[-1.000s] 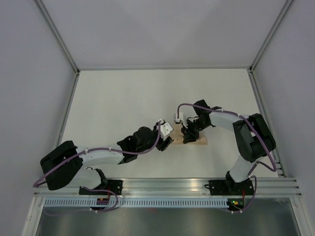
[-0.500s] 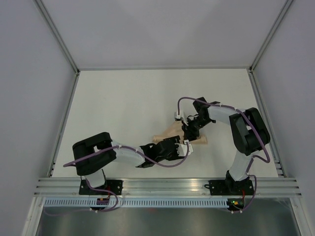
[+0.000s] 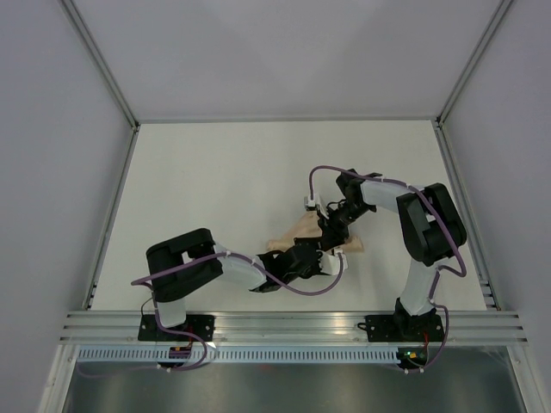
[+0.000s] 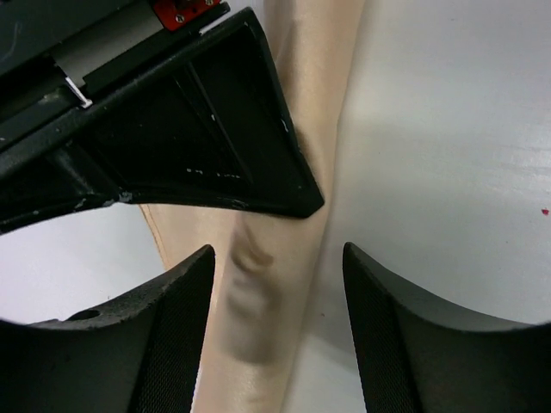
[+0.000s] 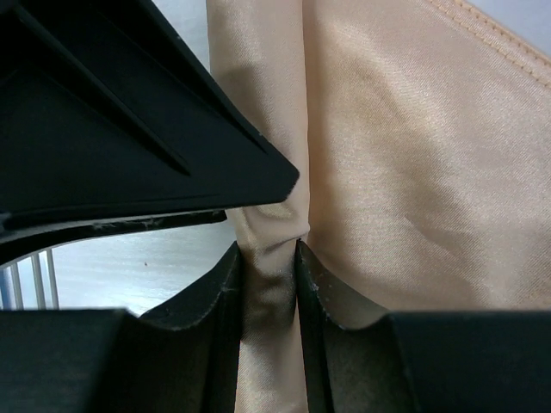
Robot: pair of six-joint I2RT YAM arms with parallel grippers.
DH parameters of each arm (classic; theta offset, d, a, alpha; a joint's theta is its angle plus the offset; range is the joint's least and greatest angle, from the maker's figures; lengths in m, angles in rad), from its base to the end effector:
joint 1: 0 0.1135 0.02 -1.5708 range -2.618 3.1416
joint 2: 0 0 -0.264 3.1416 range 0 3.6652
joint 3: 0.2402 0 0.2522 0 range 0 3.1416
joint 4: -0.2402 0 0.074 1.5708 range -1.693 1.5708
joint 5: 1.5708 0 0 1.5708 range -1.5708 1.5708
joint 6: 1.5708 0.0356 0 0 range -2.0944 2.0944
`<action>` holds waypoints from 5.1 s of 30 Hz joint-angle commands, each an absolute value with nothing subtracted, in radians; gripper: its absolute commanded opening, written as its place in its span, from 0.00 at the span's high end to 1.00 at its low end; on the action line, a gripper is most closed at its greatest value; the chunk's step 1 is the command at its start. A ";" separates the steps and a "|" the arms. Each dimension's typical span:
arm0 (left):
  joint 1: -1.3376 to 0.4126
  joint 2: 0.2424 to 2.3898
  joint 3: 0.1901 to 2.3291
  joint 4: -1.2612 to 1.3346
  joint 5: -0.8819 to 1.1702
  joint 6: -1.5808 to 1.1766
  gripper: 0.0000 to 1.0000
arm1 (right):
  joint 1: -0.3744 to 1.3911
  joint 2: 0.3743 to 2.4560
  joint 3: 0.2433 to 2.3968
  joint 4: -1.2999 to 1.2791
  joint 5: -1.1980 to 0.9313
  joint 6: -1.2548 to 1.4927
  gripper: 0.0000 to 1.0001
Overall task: Fold the napkin, place the utensils inside, and roll it up
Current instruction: Roll the napkin at the center of the board.
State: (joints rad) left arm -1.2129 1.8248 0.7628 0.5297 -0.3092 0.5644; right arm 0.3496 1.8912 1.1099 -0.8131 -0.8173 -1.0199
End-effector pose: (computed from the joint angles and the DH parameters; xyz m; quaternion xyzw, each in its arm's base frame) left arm 0.1331 -0.3250 0.1296 0.6177 0.6001 -0.0295 0.5074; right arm 0.2889 0.1330 0.1358 -0.5767 0.7137 0.3788 0.1205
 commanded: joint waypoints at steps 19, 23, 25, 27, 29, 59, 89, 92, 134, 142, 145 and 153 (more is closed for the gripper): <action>-1.186 1.921 0.830 0.298 -0.071 0.407 0.98 | 0.337 1.947 1.079 -0.894 -0.635 -1.054 0.68; -1.149 1.907 0.831 0.291 0.062 0.341 0.98 | 0.334 1.879 1.037 -0.821 -0.627 -0.996 0.46; -1.137 1.905 0.830 0.293 0.103 0.301 0.98 | 0.333 1.827 1.011 -0.778 -0.629 -0.977 0.41; -1.124 1.902 0.827 0.293 0.153 0.273 0.98 | 0.325 1.792 0.994 -0.738 -0.632 -0.951 0.37; -1.117 1.891 0.821 0.295 0.182 0.261 0.98 | 0.299 1.741 0.976 -0.704 -0.646 -0.936 0.34; -0.818 2.121 1.115 -0.110 0.808 0.087 0.98 | 0.388 0.996 0.431 -0.191 -0.470 -0.830 0.19; -0.788 2.074 1.201 -0.203 0.881 0.055 0.64 | 0.661 1.209 0.388 -0.097 -0.239 -0.801 0.87; -0.787 2.025 1.189 -0.154 0.851 0.022 0.53 | 0.661 1.207 0.394 -0.130 -0.259 -0.798 0.91; -1.207 1.690 0.673 0.603 -0.305 0.466 0.27 | 0.338 1.942 1.000 -0.863 -0.784 -1.091 0.98; -1.229 1.812 0.703 0.657 -0.333 0.610 0.25 | 0.333 1.997 1.020 -0.890 -0.767 -1.106 0.98; -1.230 1.853 0.716 0.628 -0.322 0.638 0.26 | 0.330 2.009 1.028 -0.905 -0.767 -1.114 0.98; -1.247 1.914 0.781 0.378 -0.200 0.575 0.48 | 0.321 2.029 1.061 -0.936 -0.759 -1.127 0.98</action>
